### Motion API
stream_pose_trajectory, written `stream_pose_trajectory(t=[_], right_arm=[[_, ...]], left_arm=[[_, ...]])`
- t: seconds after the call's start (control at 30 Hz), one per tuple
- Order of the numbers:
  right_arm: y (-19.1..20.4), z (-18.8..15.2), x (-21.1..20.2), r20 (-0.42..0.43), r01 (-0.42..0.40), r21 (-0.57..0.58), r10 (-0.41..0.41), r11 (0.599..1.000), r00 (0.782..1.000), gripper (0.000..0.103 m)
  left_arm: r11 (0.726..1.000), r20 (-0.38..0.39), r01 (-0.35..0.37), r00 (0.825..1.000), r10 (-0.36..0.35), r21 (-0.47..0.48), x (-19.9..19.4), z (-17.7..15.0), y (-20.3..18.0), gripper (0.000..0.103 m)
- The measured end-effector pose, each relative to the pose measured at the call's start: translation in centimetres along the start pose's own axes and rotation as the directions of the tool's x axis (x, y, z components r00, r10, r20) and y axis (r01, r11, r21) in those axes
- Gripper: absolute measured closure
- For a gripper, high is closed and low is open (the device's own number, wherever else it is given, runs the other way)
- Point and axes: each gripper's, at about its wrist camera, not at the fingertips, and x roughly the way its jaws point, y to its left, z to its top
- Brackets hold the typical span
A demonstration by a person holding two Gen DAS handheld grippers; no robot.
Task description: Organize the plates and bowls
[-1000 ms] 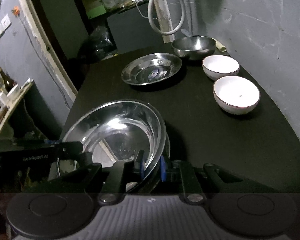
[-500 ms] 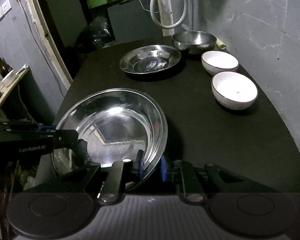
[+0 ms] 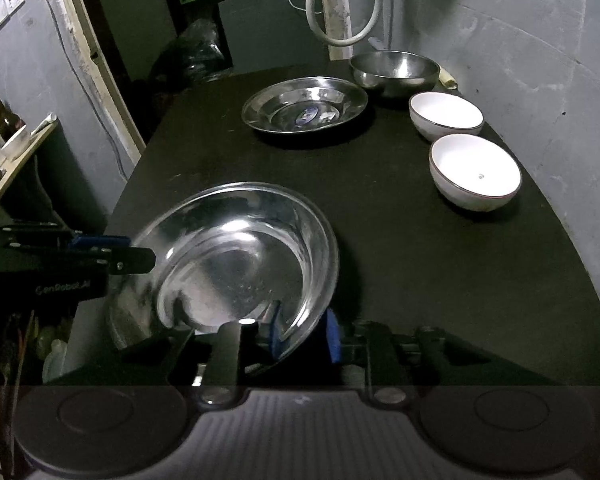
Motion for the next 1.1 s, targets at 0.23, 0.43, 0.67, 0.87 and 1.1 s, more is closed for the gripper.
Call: stream_pose_trajectory(t=[0.23,0.43,0.67,0.87,1.1], right_arm=[[-0.5,0.2,-0.1,0.023,0.009,0.014,-0.009,1.0,1.0,0.062],[-1.8,1.7,-0.1,0.085,-0.005,0.056,0.0,0.998,0.996,0.026],[-3.3,5.8,0.8,0.177,-0.11,0.088,0.093,0.99,0.98,0.006],[-3.8,9.9,3.6,0.254,-0.101,0.055,0.084,0.993,0.964,0.005],[-3.2,11.0,6.6,0.314,-0.074,0.038,0.059,0.997,0.948,0.005]], left_arm=[[0.998,0.054,0.01,0.999,-0.007,-0.061,-0.3,0.4,1.3,0.031],[0.994,0.176,-0.044,0.983,0.061,-0.101,-0.2,2.7,2.8,0.001],[0.992,0.256,-0.057,0.963,0.084,-0.11,2.4,7.3,3.9,0.001],[0.994,0.26,-0.035,0.964,0.061,-0.106,6.9,12.2,4.1,0.001],[0.989,0.242,0.011,0.97,0.026,-0.15,10.6,14.4,4.5,0.001]])
